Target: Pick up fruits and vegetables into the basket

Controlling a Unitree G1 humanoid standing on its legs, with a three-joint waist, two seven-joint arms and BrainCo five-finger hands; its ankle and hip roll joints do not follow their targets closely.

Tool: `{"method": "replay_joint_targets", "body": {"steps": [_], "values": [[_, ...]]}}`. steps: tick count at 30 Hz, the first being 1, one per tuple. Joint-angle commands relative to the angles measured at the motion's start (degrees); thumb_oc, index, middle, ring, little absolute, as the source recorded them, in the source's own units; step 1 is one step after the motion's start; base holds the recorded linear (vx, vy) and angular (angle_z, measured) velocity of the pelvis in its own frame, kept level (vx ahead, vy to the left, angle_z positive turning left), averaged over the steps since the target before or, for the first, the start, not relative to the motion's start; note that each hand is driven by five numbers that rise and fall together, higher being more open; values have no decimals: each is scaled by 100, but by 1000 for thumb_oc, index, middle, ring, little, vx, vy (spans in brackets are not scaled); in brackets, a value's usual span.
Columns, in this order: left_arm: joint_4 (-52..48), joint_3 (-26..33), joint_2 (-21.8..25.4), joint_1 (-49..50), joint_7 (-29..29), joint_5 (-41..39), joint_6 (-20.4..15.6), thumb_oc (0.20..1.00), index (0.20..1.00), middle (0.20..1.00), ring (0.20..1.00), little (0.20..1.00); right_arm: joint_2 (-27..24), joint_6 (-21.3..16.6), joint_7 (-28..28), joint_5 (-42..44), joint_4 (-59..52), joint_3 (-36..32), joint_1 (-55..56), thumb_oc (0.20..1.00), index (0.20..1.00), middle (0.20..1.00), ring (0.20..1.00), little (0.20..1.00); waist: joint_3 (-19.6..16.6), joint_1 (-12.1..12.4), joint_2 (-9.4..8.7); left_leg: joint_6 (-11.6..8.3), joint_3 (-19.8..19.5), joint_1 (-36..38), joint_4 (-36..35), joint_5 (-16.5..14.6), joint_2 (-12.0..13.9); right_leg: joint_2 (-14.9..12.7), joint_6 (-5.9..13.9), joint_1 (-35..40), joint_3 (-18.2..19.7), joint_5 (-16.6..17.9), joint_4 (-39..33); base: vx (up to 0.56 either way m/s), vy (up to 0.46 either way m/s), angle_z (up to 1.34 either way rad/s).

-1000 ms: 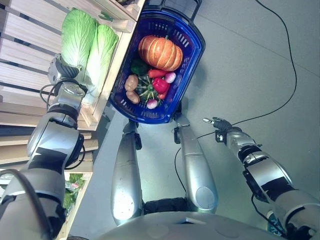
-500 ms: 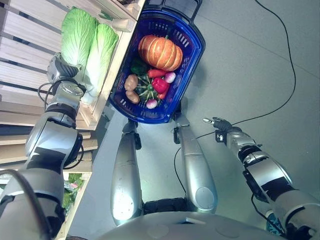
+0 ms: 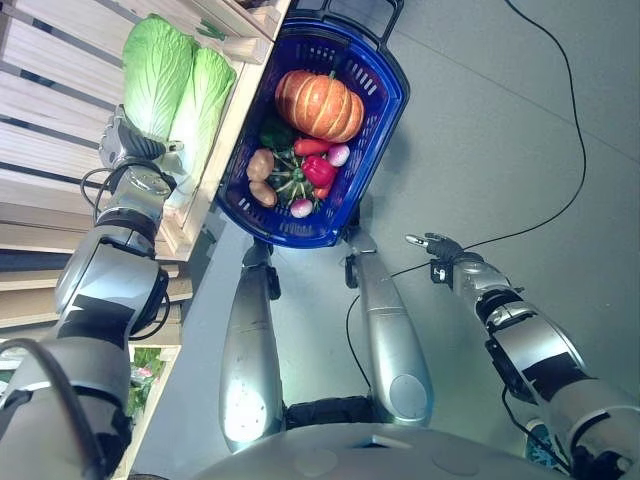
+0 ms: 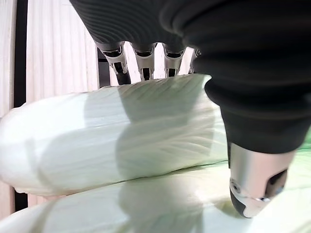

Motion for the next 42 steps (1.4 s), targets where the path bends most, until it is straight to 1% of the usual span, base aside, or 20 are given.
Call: {"method": "replay_joint_targets", "body": {"steps": [1,5,6,7,9,17,23,29,30,31,33,35,37,39,42], "values": [[318,-18,-387,370,-194,278,140,1000,1000,1000,1000,1000,-54,55,-52,188,78,276,262,1000,1000,1000,1000,1000,-79,43,-32,47,44,-195,0,-65,-254,269,-64,-3,-336,-454,347,0,0,0],[330,-51,-403,347,-211,288,228,1000,1000,1000,1000,1000,-47,46,-50,192,92,284,255,1000,1000,1000,1000,1000,-79,41,-39,44,42,-198,-14,-54,-252,274,-62,-9,-344,-452,346,0,0,0],[333,-53,-403,347,-253,307,264,827,827,827,827,827,-47,45,-52,195,95,281,253,1000,1000,1000,1000,1000,-79,42,-39,43,41,-197,-16,-55,-254,274,-60,-8,-343,-452,342,6,-13,-4],[343,-67,-403,355,-280,303,274,200,200,200,200,200,-41,40,-64,210,83,289,264,1000,1000,1000,1000,1000,-79,40,-39,41,43,-199,-12,-52,-251,272,-60,-9,-347,-447,345,4,-8,-6],[343,-77,-415,366,-363,351,296,200,200,200,200,200,-16,43,-102,222,71,305,252,1000,1000,1000,1000,1000,-79,39,-40,39,52,-208,-23,-45,-245,277,-60,-21,-347,-441,338,1,-3,-2],[339,-106,-398,326,-357,341,249,200,200,200,200,200,-56,61,-62,204,94,294,203,1000,1000,1000,1000,1000,-79,36,-24,38,56,-242,-24,-49,-240,276,-57,-65,-358,-459,360,0,0,0],[308,-112,-413,361,-303,300,81,200,200,200,200,200,-36,17,-81,221,96,303,220,1000,1000,1000,1000,1000,-79,45,-16,30,51,-258,-40,-35,-244,278,-51,-79,-360,-451,351,0,0,0],[293,-26,-390,375,-213,25,-165,200,200,200,200,200,-30,-2,-73,242,103,300,229,1000,1000,1000,1000,1000,-79,53,0,30,45,-231,-78,-28,-248,276,-49,-57,-358,-455,334,0,0,0],[273,26,-375,393,-131,-126,-344,200,200,200,200,200,-33,-8,-73,274,101,300,233,1000,1000,1000,1000,1000,-79,64,7,30,40,-209,-92,-24,-252,276,-50,-34,-362,-460,333,0,0,0],[270,37,-374,396,-125,-148,-369,200,200,200,200,200,-32,-14,-73,279,104,297,234,1000,1000,1000,1000,1000,-79,66,8,31,38,-207,-93,-24,-254,276,-51,-32,-362,-461,333,0,0,0],[233,144,-343,424,-17,-423,-710,200,200,200,200,200,-34,-96,-99,363,124,265,266,1000,1000,1000,1000,1000,-79,73,23,31,29,-143,-126,-22,-262,279,-52,26,-360,-466,317,0,0,0],[193,204,-333,461,25,-553,-871,200,200,200,200,200,-33,-144,-141,419,123,233,282,1000,1000,1000,1000,1000,-79,79,43,31,25,-109,-137,-20,-268,281,-53,60,-356,-471,313,0,0,0],[125,292,-298,526,57,-729,-1129,200,200,200,200,200,-62,-212,-182,497,108,159,297,1000,1000,1000,1000,1000,-79,90,69,32,18,-54,-157,-18,-277,287,-50,109,-353,-481,317,0,0,0],[-46,428,-235,679,26,-917,-1473,200,200,200,200,200,-106,-373,-260,600,39,34,392,1000,1000,1000,1000,1000,-79,107,107,26,8,47,-185,-19,-282,289,-52,213,-355,-509,321,0,0,0],[-290,547,-164,835,40,-995,-1719,200,200,200,200,200,-196,-555,-307,730,-24,-136,421,1000,1000,1000,1000,1000,-79,145,151,24,-3,130,-219,-16,-281,273,-56,302,-383,-528,313,-14,-29,1]]}}
